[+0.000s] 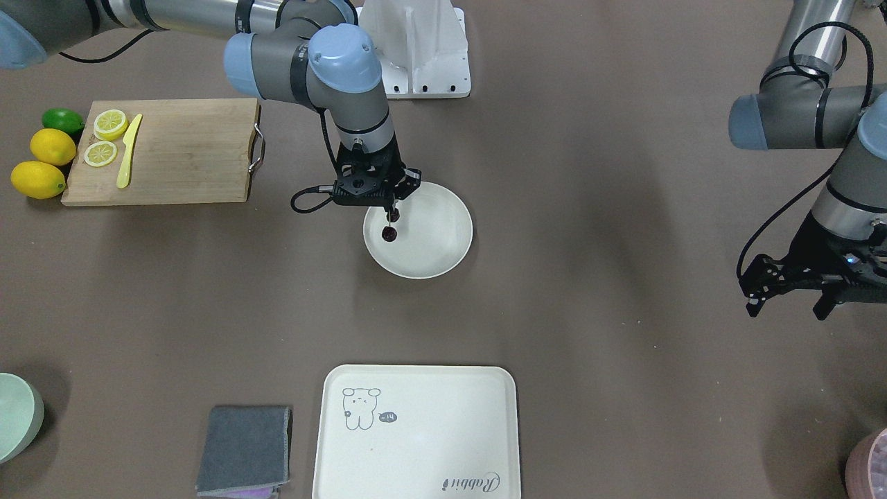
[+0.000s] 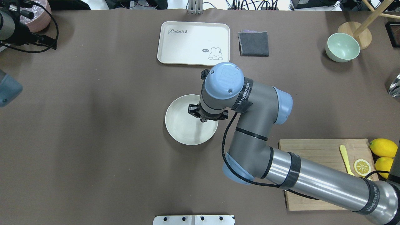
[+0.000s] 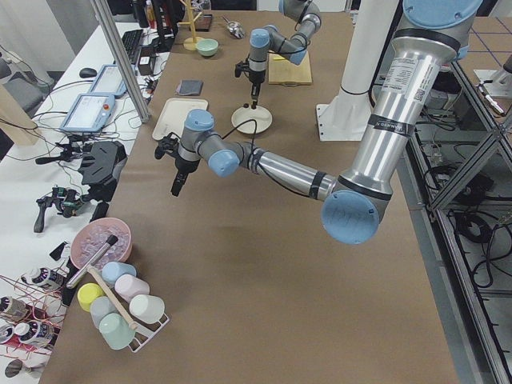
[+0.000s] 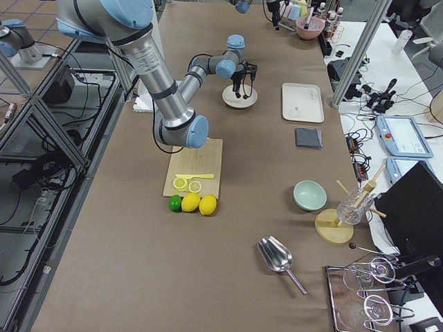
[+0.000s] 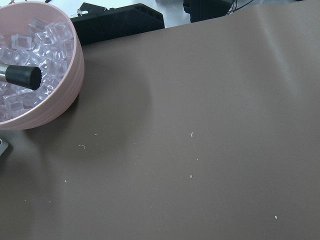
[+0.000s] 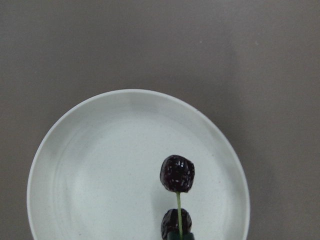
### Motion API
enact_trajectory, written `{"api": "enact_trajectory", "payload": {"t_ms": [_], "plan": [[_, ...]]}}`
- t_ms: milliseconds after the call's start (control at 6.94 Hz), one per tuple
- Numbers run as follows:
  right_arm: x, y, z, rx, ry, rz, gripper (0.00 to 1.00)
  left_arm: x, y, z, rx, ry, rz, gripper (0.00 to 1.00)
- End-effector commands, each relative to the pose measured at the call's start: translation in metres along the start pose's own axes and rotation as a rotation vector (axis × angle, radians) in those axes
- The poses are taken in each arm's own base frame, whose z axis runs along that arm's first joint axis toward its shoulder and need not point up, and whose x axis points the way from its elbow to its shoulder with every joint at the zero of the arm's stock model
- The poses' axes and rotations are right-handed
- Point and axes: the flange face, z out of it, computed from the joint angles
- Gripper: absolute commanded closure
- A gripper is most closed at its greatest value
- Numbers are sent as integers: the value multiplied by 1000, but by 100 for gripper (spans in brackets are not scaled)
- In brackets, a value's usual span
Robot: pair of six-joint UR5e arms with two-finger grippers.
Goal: Place red cherry on plate
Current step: 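Carry the cherries with the right gripper and lower them into the white bowl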
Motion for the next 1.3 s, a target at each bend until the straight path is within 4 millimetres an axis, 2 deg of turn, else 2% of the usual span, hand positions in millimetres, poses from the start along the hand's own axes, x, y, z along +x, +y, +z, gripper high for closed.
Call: {"api": "enact_trajectory", "payload": {"t_ms": [0,144,288,432,576,720,864,1008,1152], "plan": [[-24,11,22,17,-33,-27,100,-3,1,3,-5,-4,-2,2],[-27,10,23,21,-46,-30,100,-10,7,8,-16,-12,-8,2],[-27,10,23,21,-44,-32,29,-12,9,9,-19,-13,-10,2],[-27,11,23,35,-43,-29,0,-13,9,9,-20,-14,-11,2],[-29,12,19,36,-49,-30,0,-23,20,15,-44,-31,-22,2],[-25,-3,2,47,-62,-25,0,-31,28,20,-59,-42,-30,2],[-1,-38,-21,14,-53,6,0,-36,28,16,-76,-14,-41,2],[45,-64,-48,-4,-25,-40,0,-69,39,6,-128,51,-40,2],[115,-95,-75,-8,0,-110,0,-113,35,-15,-133,90,20,2]]}}
